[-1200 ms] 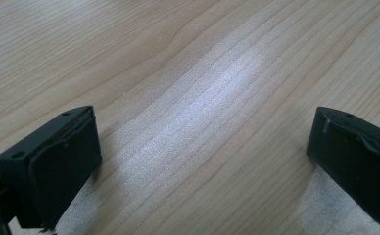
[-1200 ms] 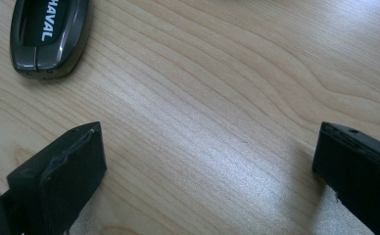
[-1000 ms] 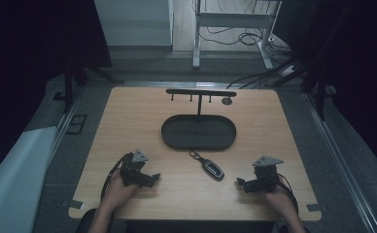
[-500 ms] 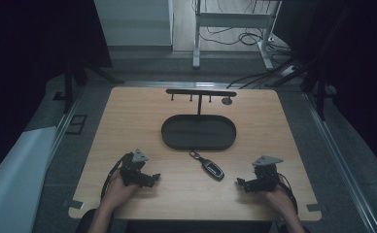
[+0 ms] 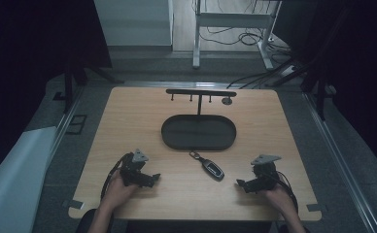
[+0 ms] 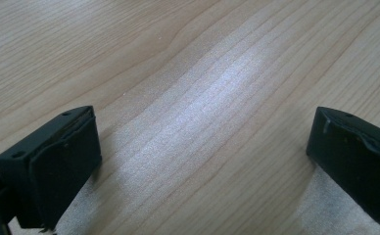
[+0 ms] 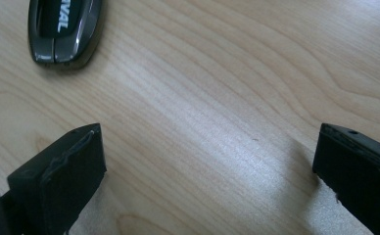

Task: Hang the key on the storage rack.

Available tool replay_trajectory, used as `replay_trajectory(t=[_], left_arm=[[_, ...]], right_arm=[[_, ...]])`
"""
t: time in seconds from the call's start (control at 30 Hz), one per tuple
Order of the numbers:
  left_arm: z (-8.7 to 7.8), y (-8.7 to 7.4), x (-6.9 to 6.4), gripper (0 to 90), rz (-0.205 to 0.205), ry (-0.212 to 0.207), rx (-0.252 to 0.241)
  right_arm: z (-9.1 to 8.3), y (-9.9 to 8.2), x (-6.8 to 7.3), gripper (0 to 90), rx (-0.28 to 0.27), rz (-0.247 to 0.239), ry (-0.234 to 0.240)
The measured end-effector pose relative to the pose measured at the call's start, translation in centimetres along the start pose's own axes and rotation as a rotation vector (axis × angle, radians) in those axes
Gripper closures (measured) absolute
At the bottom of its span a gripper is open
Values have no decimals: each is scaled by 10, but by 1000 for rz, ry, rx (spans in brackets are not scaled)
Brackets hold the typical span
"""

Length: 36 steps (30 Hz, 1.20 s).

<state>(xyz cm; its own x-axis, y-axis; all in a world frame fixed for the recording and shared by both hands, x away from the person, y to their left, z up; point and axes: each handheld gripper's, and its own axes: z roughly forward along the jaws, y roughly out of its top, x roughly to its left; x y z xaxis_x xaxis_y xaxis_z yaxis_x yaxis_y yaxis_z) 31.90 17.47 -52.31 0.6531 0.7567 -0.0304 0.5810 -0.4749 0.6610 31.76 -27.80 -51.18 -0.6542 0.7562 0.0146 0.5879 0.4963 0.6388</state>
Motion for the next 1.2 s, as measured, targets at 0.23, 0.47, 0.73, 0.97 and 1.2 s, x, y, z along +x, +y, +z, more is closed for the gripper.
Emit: replay_trajectory(t=[0.23, 0.47, 0.73, 0.97, 1.2], left_arm=[[0, 0, 0, 0, -2, 1, 0], [0, 0, 0, 0, -2, 2, 1], [0, 0, 0, 0, -4, 4, 1], [0, 0, 0, 0, -3, 4, 2], [0, 0, 0, 0, -4, 3, 4]], right_arm=[[1, 8, 6, 0, 56, -52, 32], [0, 22, 9, 0, 113, -75, 35], [1, 34, 12, 18, 172, -65, 52], [6, 50, 19, 30, 230, -97, 64], [11, 69, 32, 43, 315, -158, 71]])
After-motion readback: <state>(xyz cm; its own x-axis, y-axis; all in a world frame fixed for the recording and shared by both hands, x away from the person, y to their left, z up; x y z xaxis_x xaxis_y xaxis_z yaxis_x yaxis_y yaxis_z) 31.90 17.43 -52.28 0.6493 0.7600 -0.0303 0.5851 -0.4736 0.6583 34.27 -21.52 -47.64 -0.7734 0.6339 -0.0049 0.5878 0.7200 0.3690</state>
